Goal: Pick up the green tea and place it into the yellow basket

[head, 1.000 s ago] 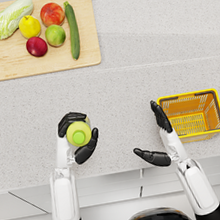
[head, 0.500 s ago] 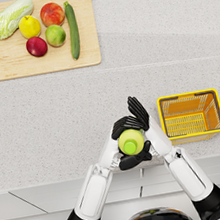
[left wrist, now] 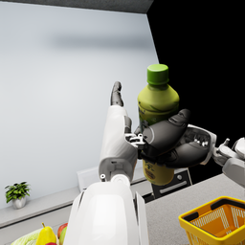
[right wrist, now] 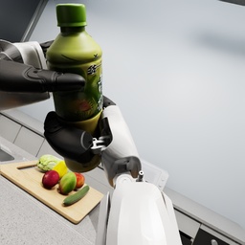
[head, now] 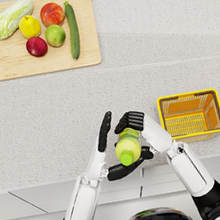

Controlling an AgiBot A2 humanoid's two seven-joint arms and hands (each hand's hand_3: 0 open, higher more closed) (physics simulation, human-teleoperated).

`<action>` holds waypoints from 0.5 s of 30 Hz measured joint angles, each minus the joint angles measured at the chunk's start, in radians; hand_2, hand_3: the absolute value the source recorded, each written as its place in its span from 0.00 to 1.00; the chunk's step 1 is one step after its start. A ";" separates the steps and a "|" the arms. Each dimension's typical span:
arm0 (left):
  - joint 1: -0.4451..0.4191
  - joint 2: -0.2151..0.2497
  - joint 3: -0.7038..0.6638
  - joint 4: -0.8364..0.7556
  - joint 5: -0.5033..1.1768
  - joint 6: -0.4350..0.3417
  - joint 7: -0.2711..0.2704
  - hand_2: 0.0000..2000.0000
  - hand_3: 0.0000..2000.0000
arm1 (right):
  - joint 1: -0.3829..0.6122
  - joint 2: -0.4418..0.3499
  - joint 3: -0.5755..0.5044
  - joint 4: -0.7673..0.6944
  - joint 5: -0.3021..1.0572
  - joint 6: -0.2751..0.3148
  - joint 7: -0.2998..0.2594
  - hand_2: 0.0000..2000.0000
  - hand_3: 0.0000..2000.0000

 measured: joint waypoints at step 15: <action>-0.070 -0.025 -0.411 0.086 -0.002 0.020 0.001 0.00 0.00 | -0.041 -0.029 -0.575 -0.046 -0.001 0.065 -0.102 1.00 1.00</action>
